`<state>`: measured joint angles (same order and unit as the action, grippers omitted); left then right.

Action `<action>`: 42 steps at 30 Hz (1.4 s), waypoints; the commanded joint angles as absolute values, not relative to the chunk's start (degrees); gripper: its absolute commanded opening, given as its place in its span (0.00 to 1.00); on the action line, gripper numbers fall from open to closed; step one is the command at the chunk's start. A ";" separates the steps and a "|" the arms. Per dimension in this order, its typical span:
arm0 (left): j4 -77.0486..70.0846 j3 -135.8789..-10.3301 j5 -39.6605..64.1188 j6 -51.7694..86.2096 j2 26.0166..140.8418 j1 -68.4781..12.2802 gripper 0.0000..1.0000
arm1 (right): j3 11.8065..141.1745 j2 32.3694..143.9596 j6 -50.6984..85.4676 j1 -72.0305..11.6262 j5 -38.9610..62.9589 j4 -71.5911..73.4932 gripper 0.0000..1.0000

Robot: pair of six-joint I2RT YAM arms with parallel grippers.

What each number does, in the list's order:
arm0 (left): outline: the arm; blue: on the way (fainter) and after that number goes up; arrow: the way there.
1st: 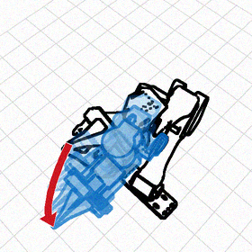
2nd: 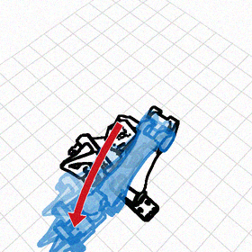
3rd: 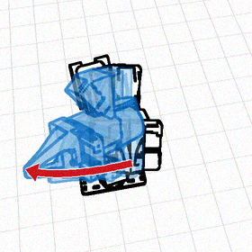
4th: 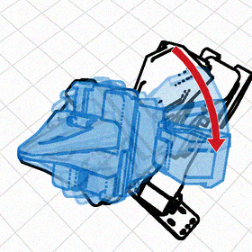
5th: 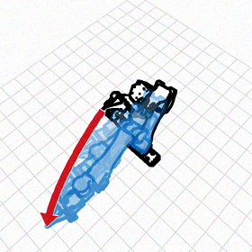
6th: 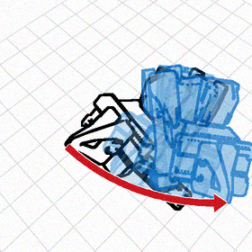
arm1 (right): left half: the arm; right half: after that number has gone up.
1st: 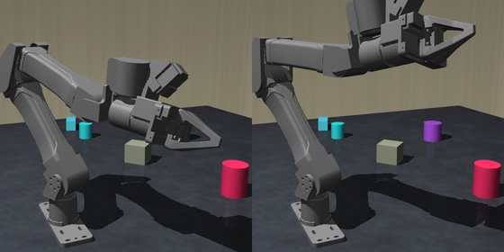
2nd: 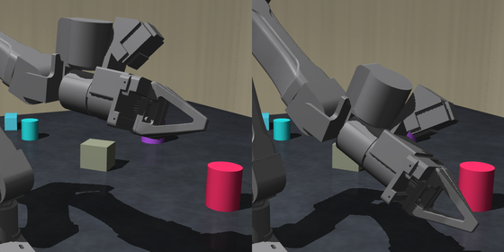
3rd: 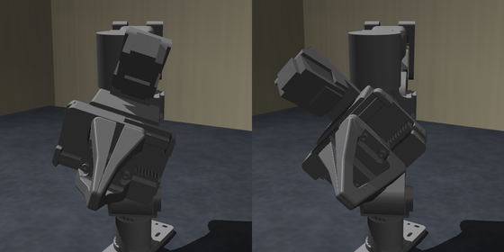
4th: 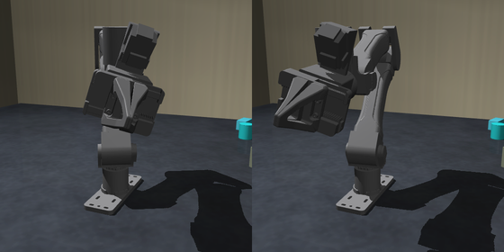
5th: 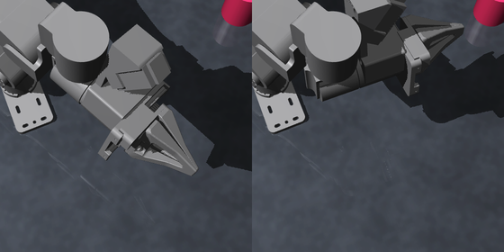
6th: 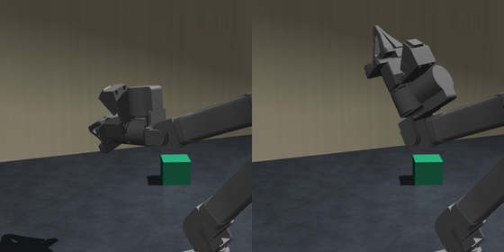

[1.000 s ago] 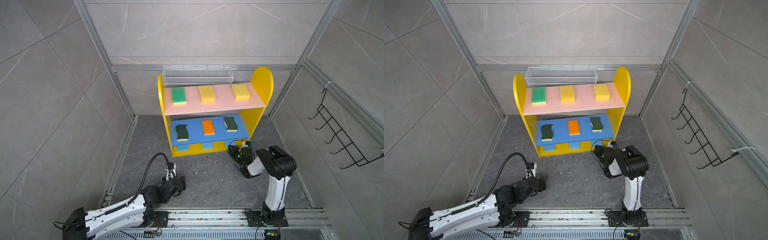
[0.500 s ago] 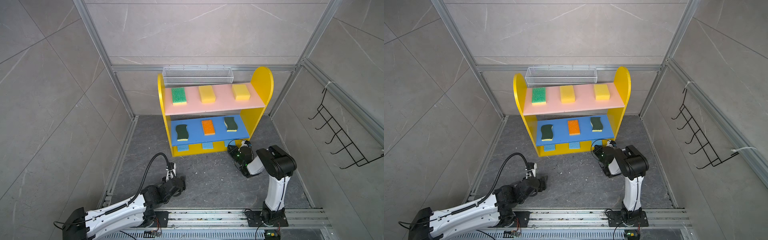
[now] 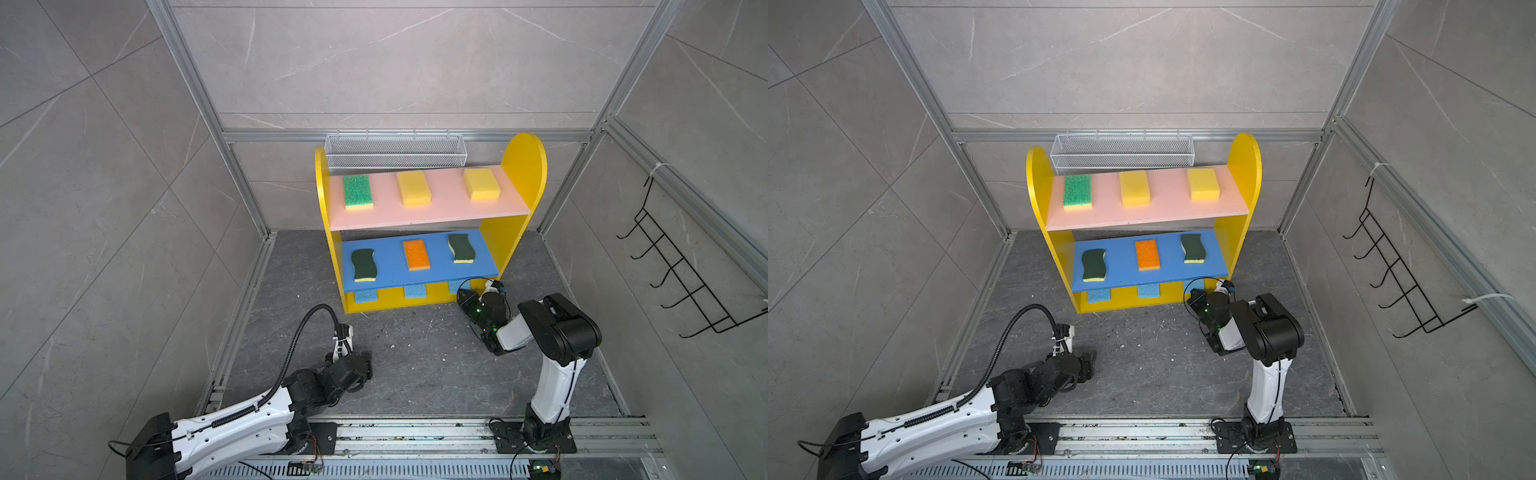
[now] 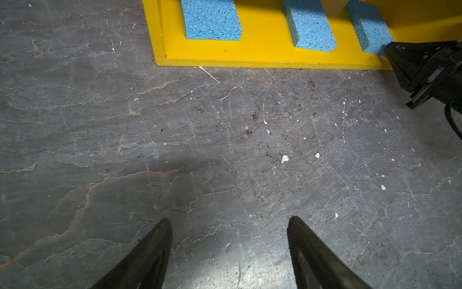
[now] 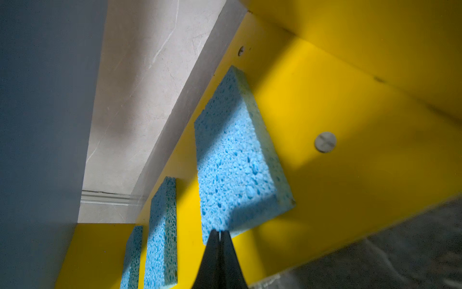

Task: Arrange cleaning sponges on a shelf
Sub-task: Place the cleaning sponge at the shelf, then reset both arms

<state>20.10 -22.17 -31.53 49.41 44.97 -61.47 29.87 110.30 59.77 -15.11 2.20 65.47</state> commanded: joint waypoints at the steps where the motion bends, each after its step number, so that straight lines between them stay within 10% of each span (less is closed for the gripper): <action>1: 19.03 -24.50 -33.57 48.10 45.26 -61.35 0.76 | 28.01 107.49 58.68 -14.91 1.15 64.61 0.00; 12: 27.59 -29.72 -36.72 47.29 45.57 -61.40 0.77 | 21.96 98.44 60.12 -15.02 3.95 60.24 0.07; 42: 60.03 -46.80 -55.36 48.31 34.76 -58.66 0.86 | 36.97 49.11 27.31 -17.57 -5.29 -22.19 0.55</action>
<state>56.18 -44.21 -51.13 49.39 35.48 -59.79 35.09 50.83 31.68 -17.26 -1.52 -14.83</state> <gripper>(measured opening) 0.858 0.551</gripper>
